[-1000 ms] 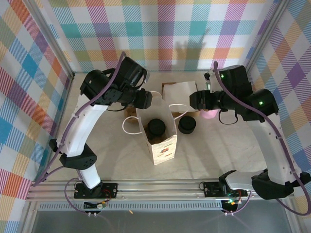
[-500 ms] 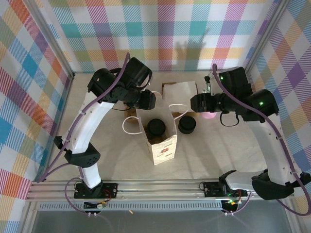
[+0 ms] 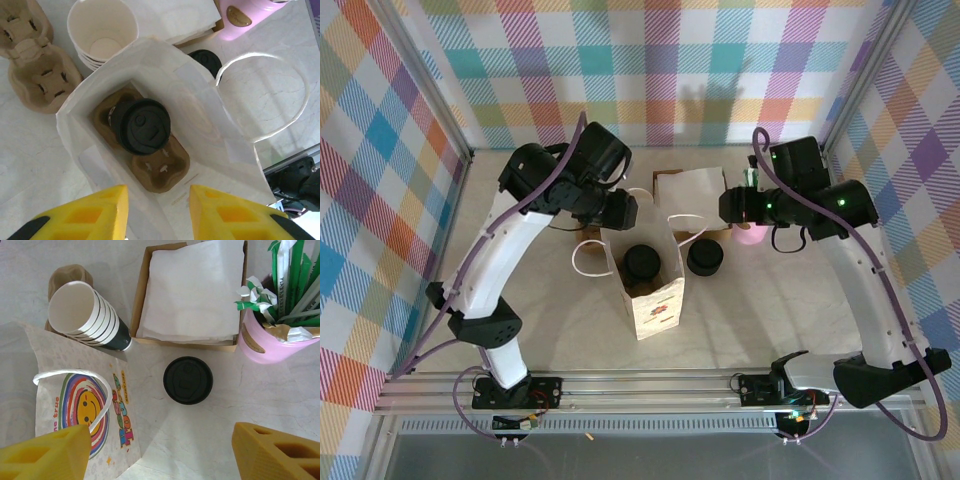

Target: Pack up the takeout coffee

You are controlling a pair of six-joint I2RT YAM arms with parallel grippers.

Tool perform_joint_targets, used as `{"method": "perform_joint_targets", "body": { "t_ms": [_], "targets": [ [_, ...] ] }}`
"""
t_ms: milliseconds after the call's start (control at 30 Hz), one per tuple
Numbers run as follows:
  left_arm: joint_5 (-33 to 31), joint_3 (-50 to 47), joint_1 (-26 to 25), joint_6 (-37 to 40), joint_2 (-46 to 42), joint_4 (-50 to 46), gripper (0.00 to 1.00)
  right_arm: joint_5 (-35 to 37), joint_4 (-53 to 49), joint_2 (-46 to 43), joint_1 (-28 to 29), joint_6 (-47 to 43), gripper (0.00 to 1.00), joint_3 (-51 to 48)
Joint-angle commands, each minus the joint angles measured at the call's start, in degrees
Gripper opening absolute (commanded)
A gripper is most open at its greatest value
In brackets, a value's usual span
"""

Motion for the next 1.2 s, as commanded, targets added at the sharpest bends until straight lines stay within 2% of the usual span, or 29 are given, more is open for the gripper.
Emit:
{"method": "perform_joint_targets", "body": {
  "t_ms": [0,133,300,433,533,700,900,1167],
  "targets": [
    [-0.6,-2.9,0.4,0.5,-4.4,-7.5,0.37,-0.2,1.8,-1.1,-0.3,-0.7,0.75,-1.6],
    [-0.4,-5.2,0.5,-0.2,-5.6,-6.7,0.37,3.3,0.5,-0.7,-2.7,-1.8,0.77,-2.1],
    [0.0,-6.8,0.5,-0.7,-5.7,-7.6,0.38,1.7,3.1,-0.4,-9.8,-1.7,0.77,-5.3],
    [0.9,-8.4,0.5,-1.0,-6.6,-7.2,0.39,-1.5,7.7,0.9,-15.7,-2.9,0.68,-7.0],
    [2.5,-9.5,0.6,-0.7,-7.5,-6.2,0.38,-3.2,11.0,2.5,-17.5,-6.0,0.60,-8.3],
    [5.1,-10.8,0.5,-0.6,-8.6,-5.4,0.38,0.7,13.5,5.3,-19.5,-7.9,0.50,-7.6],
    [8.5,-12.3,0.4,-1.0,-9.5,-3.5,0.37,0.0,16.2,5.6,-26.6,-6.3,0.46,-7.5],
    [9.7,-12.8,0.2,-0.6,-9.7,-3.6,0.37,-2.0,19.6,8.2,-30.1,-3.3,0.44,-7.9]
  ]
}}
